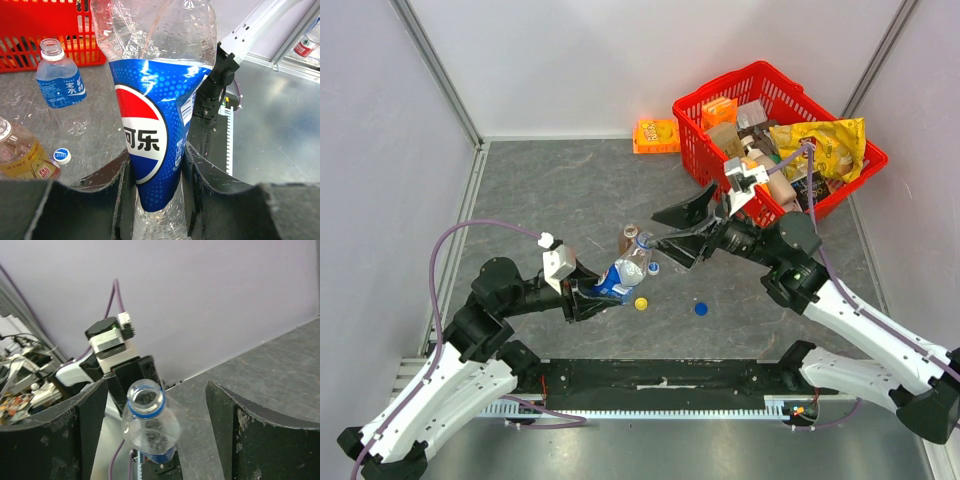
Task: Unscrew the bottle caps
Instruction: Place the plastic bottle at the center of the board.
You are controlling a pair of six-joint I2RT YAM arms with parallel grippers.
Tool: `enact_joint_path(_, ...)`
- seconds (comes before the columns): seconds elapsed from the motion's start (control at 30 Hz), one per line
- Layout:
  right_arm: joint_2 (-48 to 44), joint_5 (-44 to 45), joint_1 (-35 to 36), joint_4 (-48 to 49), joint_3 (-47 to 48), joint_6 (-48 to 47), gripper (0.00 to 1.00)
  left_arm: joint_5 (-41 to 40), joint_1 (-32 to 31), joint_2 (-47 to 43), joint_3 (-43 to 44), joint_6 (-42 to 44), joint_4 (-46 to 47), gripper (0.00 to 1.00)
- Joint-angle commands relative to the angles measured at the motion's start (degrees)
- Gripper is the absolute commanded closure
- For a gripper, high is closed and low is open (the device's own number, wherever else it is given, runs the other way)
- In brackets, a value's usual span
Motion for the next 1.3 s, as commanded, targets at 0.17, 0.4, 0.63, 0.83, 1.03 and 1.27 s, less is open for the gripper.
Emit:
enact_joint_path(0.17, 2.6, -2.5, 4.2, 3.9, 2.2, -1.1, 0.32, 1.7, -0.1, 0.4, 0.0, 2.0, 2.4, 0.98)
enact_joint_path(0.4, 3.8, -2.5, 5.6, 4.8, 2.0, -2.1, 0.57, 1.9, -0.1, 0.6, 0.0, 1.9, 2.4, 0.98)
enact_joint_path(0.63, 4.3, -3.3, 5.7, 6.6, 1.7, -1.0, 1.0, 2.1, -0.1, 0.9, 0.1, 1.8, 2.4, 0.98)
enact_joint_path(0.83, 3.7, -3.1, 5.7, 6.4, 1.1, -2.0, 1.0, 0.6, -0.1, 0.8, 0.2, 1.3, 1.9, 0.93)
enact_joint_path(1.03, 3.1, -3.2, 5.7, 2.6, 1.3, -4.9, 1.0, -1.2, -0.1, 1.0, 0.7, 0.7, 1.2, 0.5)
enact_joint_path(1.27, 2.1, -2.6, 5.7, -6.3, 1.5, -11.4, 1.0, -4.8, -0.1, -0.8, 0.7, 0.2, 0.7, 0.25)
